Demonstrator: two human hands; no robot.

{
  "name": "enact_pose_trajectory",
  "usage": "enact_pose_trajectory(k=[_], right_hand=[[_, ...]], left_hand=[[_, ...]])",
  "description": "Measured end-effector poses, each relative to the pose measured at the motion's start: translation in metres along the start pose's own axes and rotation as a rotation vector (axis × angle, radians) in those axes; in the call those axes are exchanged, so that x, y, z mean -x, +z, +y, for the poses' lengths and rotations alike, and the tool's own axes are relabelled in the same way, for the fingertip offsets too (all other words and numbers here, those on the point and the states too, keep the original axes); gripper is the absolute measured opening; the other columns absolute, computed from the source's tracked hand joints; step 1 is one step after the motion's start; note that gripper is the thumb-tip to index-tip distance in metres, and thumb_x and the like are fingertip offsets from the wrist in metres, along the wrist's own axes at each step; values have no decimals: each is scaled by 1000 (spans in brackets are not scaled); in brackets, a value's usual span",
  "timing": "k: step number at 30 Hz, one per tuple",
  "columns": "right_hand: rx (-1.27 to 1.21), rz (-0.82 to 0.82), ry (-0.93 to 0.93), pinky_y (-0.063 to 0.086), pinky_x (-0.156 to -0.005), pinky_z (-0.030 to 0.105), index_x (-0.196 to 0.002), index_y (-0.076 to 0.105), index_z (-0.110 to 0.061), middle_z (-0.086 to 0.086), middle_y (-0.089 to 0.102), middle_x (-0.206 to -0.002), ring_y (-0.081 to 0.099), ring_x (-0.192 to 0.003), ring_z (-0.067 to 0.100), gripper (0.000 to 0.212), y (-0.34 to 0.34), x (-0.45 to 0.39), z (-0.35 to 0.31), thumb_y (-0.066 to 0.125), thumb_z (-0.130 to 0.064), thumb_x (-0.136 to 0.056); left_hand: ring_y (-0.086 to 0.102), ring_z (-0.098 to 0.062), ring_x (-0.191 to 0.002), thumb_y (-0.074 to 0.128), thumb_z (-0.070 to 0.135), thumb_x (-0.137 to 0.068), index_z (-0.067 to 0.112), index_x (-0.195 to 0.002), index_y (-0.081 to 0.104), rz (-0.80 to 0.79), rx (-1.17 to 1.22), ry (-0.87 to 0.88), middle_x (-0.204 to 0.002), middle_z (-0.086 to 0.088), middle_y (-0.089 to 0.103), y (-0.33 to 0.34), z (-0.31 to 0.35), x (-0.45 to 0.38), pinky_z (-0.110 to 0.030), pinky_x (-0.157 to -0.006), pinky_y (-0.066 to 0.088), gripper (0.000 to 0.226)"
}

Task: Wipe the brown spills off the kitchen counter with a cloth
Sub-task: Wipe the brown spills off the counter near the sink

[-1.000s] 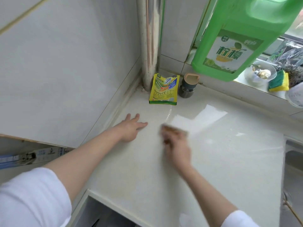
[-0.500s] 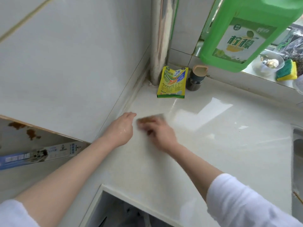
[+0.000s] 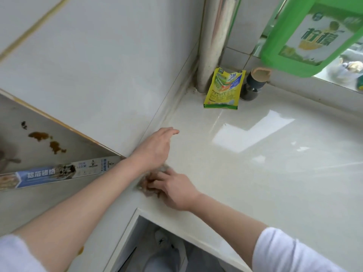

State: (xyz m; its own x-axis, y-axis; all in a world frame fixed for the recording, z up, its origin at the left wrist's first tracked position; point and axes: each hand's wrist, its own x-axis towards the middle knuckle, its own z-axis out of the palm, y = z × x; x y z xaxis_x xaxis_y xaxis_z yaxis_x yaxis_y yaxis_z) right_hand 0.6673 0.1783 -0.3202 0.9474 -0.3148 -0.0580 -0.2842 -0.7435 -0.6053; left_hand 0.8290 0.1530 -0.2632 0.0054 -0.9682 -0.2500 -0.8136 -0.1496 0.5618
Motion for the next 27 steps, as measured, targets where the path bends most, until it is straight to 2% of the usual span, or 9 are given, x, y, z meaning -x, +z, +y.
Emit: enact_pose_trajectory(k=[3, 8, 10, 13, 16, 20, 22, 24, 27], right_hand=[[-49, -84, 25, 54, -78, 34, -115, 69, -33, -13, 58, -128, 54, -112, 18, 42, -19, 22, 20, 41, -33, -82], [71, 384, 681, 53, -79, 38, -132, 55, -36, -12, 45, -142, 46, -123, 26, 51, -62, 19, 78, 46, -16, -86], [13, 303, 571, 53, -80, 40, -129, 55, -38, -12, 44, -141, 46, -121, 26, 43, -32, 9, 39, 49, -19, -91], [-59, 0, 45, 53, -76, 36, -114, 67, -32, -8, 57, -126, 51, -112, 27, 33, 20, 18, -28, 43, -37, -92], [-80, -31, -40, 54, -73, 36, -107, 72, -28, -9, 64, -118, 54, -106, 23, 39, 4, 44, -5, 42, -37, -84], [-35, 419, 517, 55, -81, 37, -113, 68, -36, -17, 58, -130, 52, -120, 15, 43, -54, 68, 78, 53, -17, -77], [45, 499, 775, 56, -78, 41, -125, 61, -35, -12, 52, -137, 48, -123, 23, 47, -55, 59, 73, 55, -14, -83], [40, 379, 648, 55, -77, 41, -130, 55, -37, -10, 46, -141, 46, -122, 28, 45, -27, 42, 36, 51, -19, -89], [-29, 29, 130, 53, -71, 38, -124, 59, -34, -8, 50, -131, 46, -114, 27, 32, 22, 36, -28, 49, -29, -94]], left_hand=[[24, -24, -148, 35, 14, -104, 27, -149, 41, -141, -95, -32, -161, -9, 27, 6, -3, -9, -32, -122, 16, 47], [17, -30, -150, 36, 16, -105, 27, -152, 37, -215, -182, -39, -162, -16, 19, 8, 9, -34, -31, -120, 11, 48], [17, -30, -150, 34, 16, -105, 26, -152, 36, -245, -240, -37, -163, -15, 18, 5, 14, -47, -32, -121, 12, 48], [6, -32, -151, 31, 25, -105, 40, -154, 23, -334, -373, -58, -166, -8, 3, 5, 13, -60, -44, -122, 15, 52], [4, -33, -151, 43, 33, -100, 45, -154, 15, -398, -498, -32, -166, -8, -3, 8, 13, -58, -45, -121, 19, 62], [8, -36, -150, 48, 46, -98, 44, -155, 13, -403, -594, 12, -165, -11, 2, 12, 13, -55, -44, -119, 24, 67], [9, -37, -149, 46, 47, -98, 45, -155, 11, -414, -633, 27, -165, -12, 3, 12, 12, -57, -45, -118, 26, 66], [12, -39, -148, 43, 45, -100, 43, -156, 10, -453, -677, 41, -165, -14, 4, 9, 13, -62, -45, -118, 25, 65], [8, -41, -149, 36, 32, -104, 42, -156, 6, -520, -681, 15, -165, -15, -2, 5, 18, -66, -46, -121, 18, 61]])
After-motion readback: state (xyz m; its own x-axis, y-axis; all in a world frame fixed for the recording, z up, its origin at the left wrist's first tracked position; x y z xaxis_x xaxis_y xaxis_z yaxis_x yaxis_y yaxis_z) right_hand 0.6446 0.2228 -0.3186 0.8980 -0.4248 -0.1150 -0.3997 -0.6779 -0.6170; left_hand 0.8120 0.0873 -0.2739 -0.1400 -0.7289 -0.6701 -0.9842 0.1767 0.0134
